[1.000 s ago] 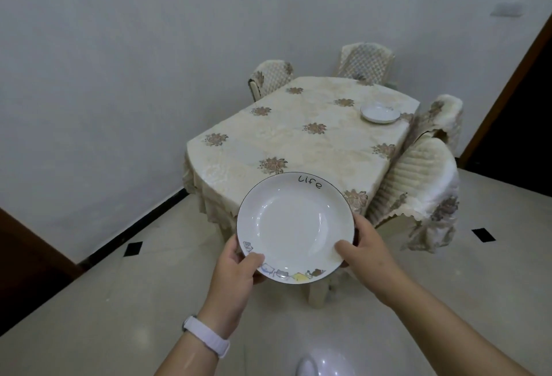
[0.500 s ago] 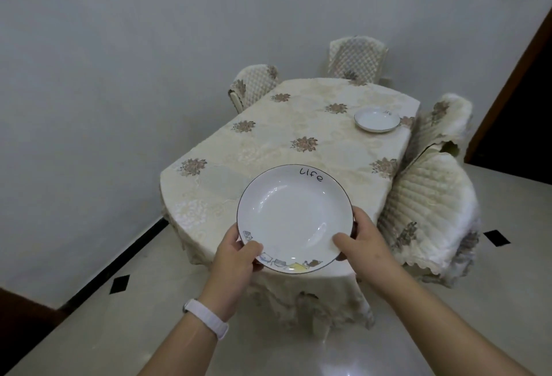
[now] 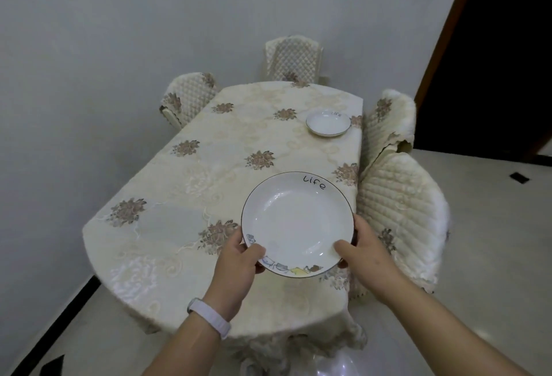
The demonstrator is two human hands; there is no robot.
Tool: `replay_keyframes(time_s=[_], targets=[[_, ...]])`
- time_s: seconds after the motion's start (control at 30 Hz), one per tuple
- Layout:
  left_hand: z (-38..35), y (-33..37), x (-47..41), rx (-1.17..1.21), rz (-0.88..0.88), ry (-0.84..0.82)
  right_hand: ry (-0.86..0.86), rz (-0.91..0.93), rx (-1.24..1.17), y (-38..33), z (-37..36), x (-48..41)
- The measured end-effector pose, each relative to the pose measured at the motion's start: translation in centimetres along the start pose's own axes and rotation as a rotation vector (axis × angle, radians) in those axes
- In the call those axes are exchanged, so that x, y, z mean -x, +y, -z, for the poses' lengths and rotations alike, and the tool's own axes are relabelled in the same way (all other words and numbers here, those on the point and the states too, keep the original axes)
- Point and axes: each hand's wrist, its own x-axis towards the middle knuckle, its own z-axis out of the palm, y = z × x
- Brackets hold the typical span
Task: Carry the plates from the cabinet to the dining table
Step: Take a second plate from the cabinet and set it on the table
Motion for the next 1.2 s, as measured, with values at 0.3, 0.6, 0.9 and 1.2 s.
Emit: replay_keyframes(time_s=[0.3,0.6,0.9,1.2], targets=[[2.6,1.9,-12.5,0.014,0.003,-0.254,0.215,-0.105,-0.024,-2.4,-3.8,-6.0],[4.4,1.6,-20.2,-0.022,0.042,-0.411,0.368,-0.172,0.0,-2.4,-7.5,-9.8],[1.3,0.1,-23.4,-0.203,0.027,-0.501,0.428,-0.246,-0.045,0.7,-5.7,-11.8],[-2.3,-3.0,-27.0,-0.371,0.111,-0.46,0.307,-0.348,0.022,6.1,-2.5,-16.9]])
